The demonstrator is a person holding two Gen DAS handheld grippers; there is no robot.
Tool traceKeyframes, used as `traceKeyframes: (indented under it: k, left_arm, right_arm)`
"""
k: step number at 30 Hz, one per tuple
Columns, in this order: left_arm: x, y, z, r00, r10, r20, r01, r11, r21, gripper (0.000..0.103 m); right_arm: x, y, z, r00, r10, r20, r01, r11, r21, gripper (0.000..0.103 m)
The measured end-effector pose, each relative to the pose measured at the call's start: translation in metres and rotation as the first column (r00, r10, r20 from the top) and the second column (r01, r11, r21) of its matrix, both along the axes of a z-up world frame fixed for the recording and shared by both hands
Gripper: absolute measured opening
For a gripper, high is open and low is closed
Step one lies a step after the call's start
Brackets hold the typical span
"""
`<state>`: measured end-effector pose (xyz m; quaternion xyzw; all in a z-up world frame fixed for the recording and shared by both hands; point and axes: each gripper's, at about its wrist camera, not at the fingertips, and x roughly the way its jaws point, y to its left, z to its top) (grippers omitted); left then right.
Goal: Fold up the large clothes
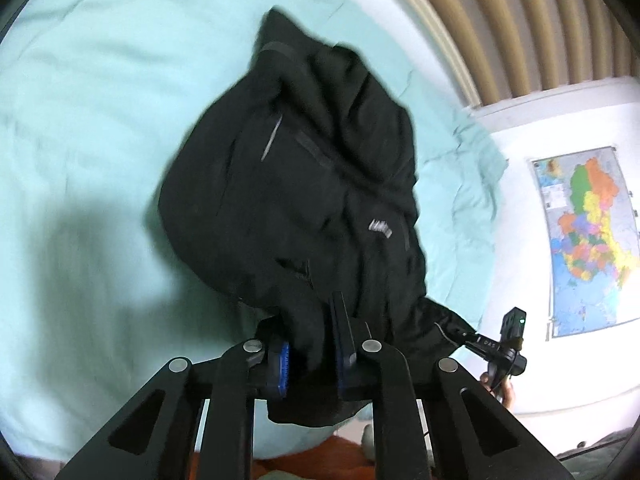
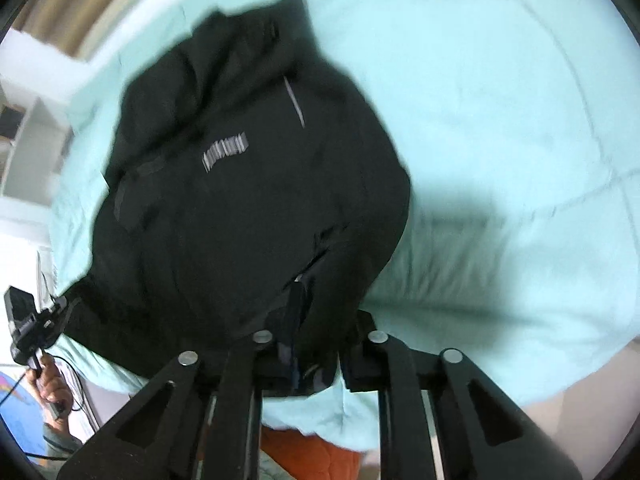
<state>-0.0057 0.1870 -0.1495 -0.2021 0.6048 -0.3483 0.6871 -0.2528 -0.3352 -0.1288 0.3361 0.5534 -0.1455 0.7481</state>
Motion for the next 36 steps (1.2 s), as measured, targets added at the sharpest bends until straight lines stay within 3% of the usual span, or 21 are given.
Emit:
traceKeyframes:
  k: [10, 15, 20, 25, 29, 32, 34, 36]
  left_arm:
    - [0.075, -0.038, 0.047, 0.987, 0.032, 0.156, -0.020, 0.997, -0.077, 0.014]
    - [0.137, -0.060, 0.074, 0.968, 0.088, 0.236, -0.070, 0.994, -0.083, 0.014]
    - [0.226, -0.089, 0.064, 0.963, 0.179, 0.203, -0.168, 0.983, -0.067, 0.014]
    - [0.300, -0.145, 0.032, 0.954, 0.199, 0.223, -0.220, 0.972, 0.076, 0.015]
    - [0.344, -0.183, -0.020, 0.964, 0.188, 0.189, -0.226, 0.952, 0.208, 0.018]
    - [0.360, -0.199, -0.075, 0.981, 0.161, 0.105, -0.186, 0.936, 0.298, 0.018]
    - [0.361, -0.206, -0.099, 0.989, 0.135, 0.068, -0.149, 0.940, 0.308, 0.018]
    - [0.361, -0.208, -0.100, 0.990, 0.110, 0.087, -0.132, 0.941, 0.312, 0.018]
  right_arm:
    - [0.066, -0.041, 0.060, 0.991, 0.000, 0.132, 0.015, 0.993, -0.116, 0.014]
    - [0.136, -0.074, 0.089, 0.983, 0.011, 0.181, 0.025, 0.980, -0.198, 0.014]
    - [0.218, -0.116, 0.099, 0.974, 0.014, 0.226, 0.036, 0.976, -0.216, 0.014]
    - [0.312, -0.150, 0.058, 0.986, -0.013, 0.163, 0.046, 0.979, -0.199, 0.015]
    - [0.362, -0.178, -0.001, 0.995, -0.051, 0.087, 0.063, 0.989, -0.137, 0.026]
    - [0.387, -0.191, -0.053, 0.997, -0.072, 0.000, 0.071, 0.993, -0.092, 0.028]
    - [0.395, -0.197, -0.084, 0.997, -0.069, -0.030, 0.068, 0.997, -0.043, 0.032]
    - [0.398, -0.197, -0.098, 0.997, -0.064, -0.048, 0.062, 0.998, -0.031, 0.035]
